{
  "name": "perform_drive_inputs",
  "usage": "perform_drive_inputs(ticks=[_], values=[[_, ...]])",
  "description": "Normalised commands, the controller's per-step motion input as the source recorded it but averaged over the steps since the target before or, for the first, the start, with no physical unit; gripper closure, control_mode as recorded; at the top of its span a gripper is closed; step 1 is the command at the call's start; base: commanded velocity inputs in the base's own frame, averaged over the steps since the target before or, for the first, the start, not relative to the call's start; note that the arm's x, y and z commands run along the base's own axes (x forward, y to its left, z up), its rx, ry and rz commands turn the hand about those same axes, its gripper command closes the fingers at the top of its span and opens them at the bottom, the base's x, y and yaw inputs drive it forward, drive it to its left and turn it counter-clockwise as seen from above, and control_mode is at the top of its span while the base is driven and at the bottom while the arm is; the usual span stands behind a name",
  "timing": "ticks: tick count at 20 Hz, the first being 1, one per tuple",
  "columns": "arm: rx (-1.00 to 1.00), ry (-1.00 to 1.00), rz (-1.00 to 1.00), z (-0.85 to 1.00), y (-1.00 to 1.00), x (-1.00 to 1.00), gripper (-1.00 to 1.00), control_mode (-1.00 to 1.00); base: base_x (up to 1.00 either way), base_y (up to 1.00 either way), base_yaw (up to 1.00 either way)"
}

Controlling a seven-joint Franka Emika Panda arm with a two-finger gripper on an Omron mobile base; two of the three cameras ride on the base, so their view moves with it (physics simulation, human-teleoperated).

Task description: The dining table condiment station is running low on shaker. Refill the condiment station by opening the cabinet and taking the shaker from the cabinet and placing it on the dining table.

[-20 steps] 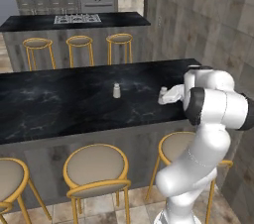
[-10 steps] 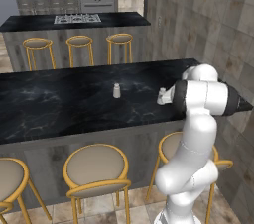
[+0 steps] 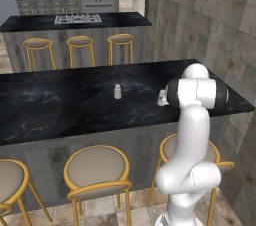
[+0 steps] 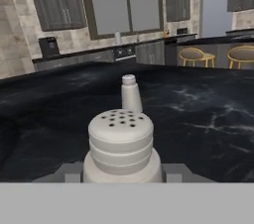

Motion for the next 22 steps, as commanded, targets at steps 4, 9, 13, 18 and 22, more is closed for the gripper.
perform_drive_inputs(ticks=[4, 9, 13, 18, 22], values=[[-0.02, 0.0, 0.0, -0.38, 0.0, 0.3, 1.0, -1.0, 0.0, 0.0, 0.0], [-0.02, 0.0, 0.0, -0.27, 0.0, 0.24, 1.0, -1.0, 0.0, 0.0, 0.0], [-0.04, 0.0, 0.0, -0.29, 0.0, 0.14, 1.0, -1.0, 0.0, 0.0, 0.0], [-0.02, 0.0, 0.0, -0.27, 0.0, 0.12, 1.0, -1.0, 0.0, 0.0, 0.0], [-0.03, 0.0, 0.0, -0.31, 0.0, 0.07, 1.0, -1.0, 0.0, 0.0, 0.0]])
